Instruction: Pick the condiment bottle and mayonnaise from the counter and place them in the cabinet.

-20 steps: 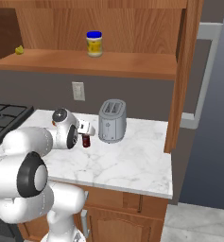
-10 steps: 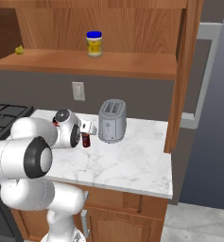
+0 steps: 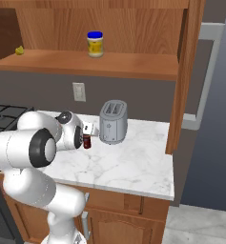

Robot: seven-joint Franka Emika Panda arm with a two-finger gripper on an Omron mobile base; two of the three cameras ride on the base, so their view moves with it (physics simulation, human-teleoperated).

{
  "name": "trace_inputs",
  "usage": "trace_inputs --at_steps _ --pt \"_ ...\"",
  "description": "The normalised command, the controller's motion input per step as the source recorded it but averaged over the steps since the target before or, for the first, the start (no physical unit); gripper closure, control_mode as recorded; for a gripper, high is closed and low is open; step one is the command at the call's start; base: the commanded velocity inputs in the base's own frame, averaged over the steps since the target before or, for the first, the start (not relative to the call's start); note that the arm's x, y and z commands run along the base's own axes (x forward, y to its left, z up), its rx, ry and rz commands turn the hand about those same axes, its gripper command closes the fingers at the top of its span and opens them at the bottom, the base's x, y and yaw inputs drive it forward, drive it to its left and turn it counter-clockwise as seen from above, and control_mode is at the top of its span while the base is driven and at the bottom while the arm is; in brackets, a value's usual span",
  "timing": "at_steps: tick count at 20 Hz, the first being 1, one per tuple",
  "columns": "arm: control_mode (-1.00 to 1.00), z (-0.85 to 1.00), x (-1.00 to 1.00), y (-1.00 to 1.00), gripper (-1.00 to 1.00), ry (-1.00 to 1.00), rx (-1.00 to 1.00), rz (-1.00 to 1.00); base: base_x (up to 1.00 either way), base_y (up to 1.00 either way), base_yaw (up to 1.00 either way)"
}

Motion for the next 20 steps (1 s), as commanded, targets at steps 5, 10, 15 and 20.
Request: trace_inputs --at_steps 5,10,15,20 --pt "-1.0 -0.1 0.14 0.0 -1.0 0.0 -0.01 0.0 0.0 0.0 0.0" --pt "-1.0 -0.07 0.18 0.0 -1.0 -0.01 0.0 0.0 0.0 0.0 0.0" --pt "-1.0 -0.07 0.14 0.0 -1.0 -0.05 0.0 0.0 0.0 0.0 0.0" --pt "-1.0 -0.12 0.04 0.0 1.0 -0.04 -0.01 0.0 0.0 0.0 0.0"
